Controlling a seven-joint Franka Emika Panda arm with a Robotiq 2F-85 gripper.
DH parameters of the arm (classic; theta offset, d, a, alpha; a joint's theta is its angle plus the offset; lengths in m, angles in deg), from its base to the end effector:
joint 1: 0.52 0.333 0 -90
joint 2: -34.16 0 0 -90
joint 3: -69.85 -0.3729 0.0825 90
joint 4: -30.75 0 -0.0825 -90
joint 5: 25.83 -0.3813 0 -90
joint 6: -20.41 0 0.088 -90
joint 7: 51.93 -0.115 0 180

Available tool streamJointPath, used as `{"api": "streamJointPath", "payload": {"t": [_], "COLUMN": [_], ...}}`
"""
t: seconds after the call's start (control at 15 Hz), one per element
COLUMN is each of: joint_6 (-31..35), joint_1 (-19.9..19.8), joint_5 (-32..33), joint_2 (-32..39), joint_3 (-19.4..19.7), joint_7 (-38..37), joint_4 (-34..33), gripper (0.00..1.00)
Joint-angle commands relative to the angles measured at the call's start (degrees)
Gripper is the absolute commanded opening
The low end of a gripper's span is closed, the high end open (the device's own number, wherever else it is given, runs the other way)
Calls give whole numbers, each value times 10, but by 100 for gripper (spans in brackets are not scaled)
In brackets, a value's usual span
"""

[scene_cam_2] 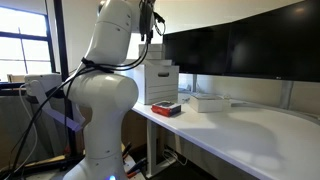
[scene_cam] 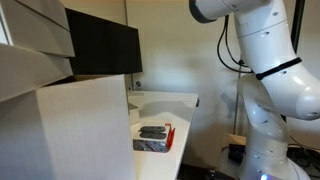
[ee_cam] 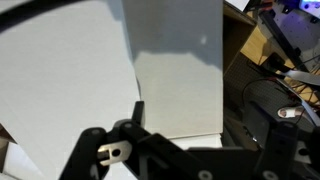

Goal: Pick up the two box and put them on the table

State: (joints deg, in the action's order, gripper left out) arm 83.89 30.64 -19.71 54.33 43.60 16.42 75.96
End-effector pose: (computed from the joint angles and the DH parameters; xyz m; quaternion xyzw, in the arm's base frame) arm 0.3986 0.4391 0.7837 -0.4875 -0.8726 -0.0016 0.0287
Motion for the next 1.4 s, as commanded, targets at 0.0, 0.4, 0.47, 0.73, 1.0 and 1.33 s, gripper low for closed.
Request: {"api": "streamJointPath", "payload": {"t": [0.0, 0.4, 0.47, 0.73, 1.0, 1.33], "joint_6": [0, -5, -5, 12, 28, 43], "joint_1": [-7, -10, -10, -9, -3, -1], "joint_5": [-5, -7, -7, 0, 8, 10], "joint_2": [-9, -10, -10, -13, -11, -13], "joint_3": [-3, -2, -2, 1, 3, 3], "joint_7": [26, 42, 44, 36, 31, 30], "joint_4": [32, 39, 40, 44, 40, 43], "gripper": [100, 100, 100, 100, 100, 100]}}
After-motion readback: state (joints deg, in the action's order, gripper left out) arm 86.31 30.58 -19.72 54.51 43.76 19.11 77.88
